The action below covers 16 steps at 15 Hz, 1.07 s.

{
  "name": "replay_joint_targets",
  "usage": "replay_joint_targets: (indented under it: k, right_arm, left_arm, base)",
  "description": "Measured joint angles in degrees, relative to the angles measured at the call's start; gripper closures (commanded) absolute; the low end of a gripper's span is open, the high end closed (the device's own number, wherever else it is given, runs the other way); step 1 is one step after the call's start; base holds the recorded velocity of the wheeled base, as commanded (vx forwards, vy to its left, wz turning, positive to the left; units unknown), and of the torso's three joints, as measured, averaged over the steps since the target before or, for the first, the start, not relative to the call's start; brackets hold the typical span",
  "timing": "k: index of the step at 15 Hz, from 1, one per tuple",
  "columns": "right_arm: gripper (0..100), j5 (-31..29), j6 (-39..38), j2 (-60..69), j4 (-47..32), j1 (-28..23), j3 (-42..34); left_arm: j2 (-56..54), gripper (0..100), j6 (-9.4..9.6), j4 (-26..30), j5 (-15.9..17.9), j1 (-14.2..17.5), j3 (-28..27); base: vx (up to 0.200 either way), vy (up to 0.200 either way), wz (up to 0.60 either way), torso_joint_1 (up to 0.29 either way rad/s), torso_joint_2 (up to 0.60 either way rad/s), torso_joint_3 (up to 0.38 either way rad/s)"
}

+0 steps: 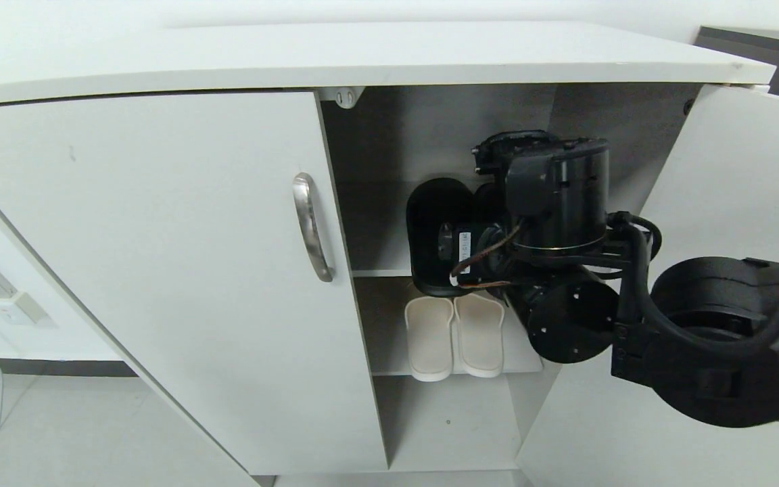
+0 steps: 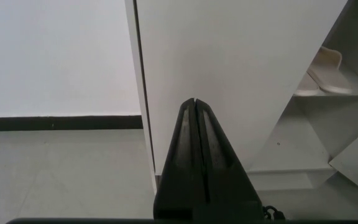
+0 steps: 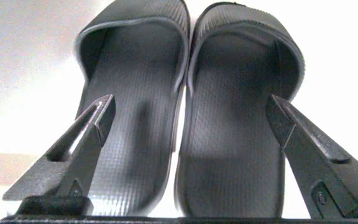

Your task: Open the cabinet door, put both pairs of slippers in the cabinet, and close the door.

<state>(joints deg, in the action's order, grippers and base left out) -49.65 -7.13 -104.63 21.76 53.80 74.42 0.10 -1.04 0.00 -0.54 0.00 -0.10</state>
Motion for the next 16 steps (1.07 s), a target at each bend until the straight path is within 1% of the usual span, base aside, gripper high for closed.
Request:
replay_joint_targets:
  k: [5, 6, 8, 10, 11, 16]
  right_arm:
    - [0, 0.2, -0.1, 4.5, 2.5, 2.5, -5.5]
    - [100, 0.4, -0.1, 5.4, 3.3, 3.1, -7.1]
    - [100, 1.1, -0.1, 6.8, 6.3, 3.8, -11.0]
    - [100, 2.4, 0.2, 7.8, 10.9, 4.3, -15.0]
    - [100, 2.5, 0.5, 8.0, 11.8, 4.5, -16.1]
    - [100, 2.9, 1.0, 8.0, 12.2, 5.0, -17.4]
  left_arm:
    - [0.0, 100, 0.04, 0.0, 0.0, 0.0, 0.0]
    - [0.0, 100, 0.09, 0.0, 0.0, 0.0, 0.0]
    - [0.0, 100, 0.09, 0.0, 0.0, 0.0, 0.0]
    - [0.0, 100, 0.09, 0.0, 0.0, 0.0, 0.0]
    - [0.0, 100, 0.09, 0.0, 0.0, 0.0, 0.0]
    - [0.0, 100, 0.11, 0.0, 0.0, 0.0, 0.0]
  base:
    - [0.0, 0.0, 0.0, 0.0, 0.0, 0.0]
    - [0.0, 0.0, 0.0, 0.0, 0.0, 0.0]
    - [0.0, 0.0, 0.0, 0.0, 0.0, 0.0]
    - [0.0, 0.0, 0.0, 0.0, 0.0, 0.0]
    - [0.0, 0.0, 0.0, 0.0, 0.0, 0.0]
    - [0.0, 0.0, 0.0, 0.0, 0.0, 0.0]
